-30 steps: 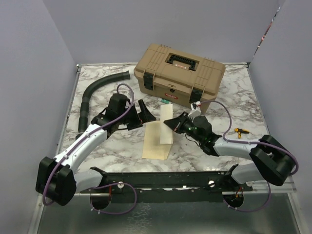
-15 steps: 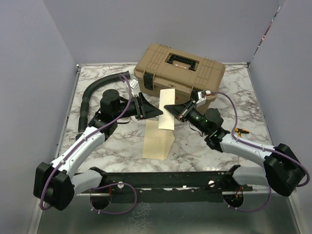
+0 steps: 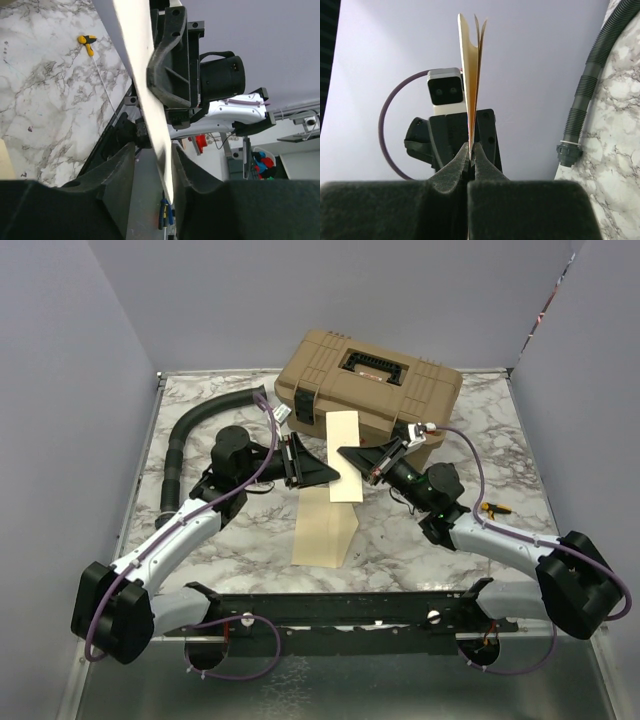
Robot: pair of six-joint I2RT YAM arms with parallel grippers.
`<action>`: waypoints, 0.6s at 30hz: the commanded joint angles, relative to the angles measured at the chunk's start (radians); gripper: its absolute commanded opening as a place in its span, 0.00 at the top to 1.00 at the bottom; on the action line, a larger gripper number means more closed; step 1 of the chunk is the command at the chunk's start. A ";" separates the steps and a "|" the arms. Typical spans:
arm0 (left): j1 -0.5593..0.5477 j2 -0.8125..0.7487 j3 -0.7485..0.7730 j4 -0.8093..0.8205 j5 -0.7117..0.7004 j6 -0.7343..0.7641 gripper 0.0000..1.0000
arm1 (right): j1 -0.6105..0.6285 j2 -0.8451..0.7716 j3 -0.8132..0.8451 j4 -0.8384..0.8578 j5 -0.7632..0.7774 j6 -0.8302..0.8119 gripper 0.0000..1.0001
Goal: Place the letter into the envelope and seal it
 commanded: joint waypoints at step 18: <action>-0.009 0.005 0.076 -0.089 0.170 0.207 1.00 | -0.174 -0.073 0.005 -0.078 -0.573 -0.235 0.55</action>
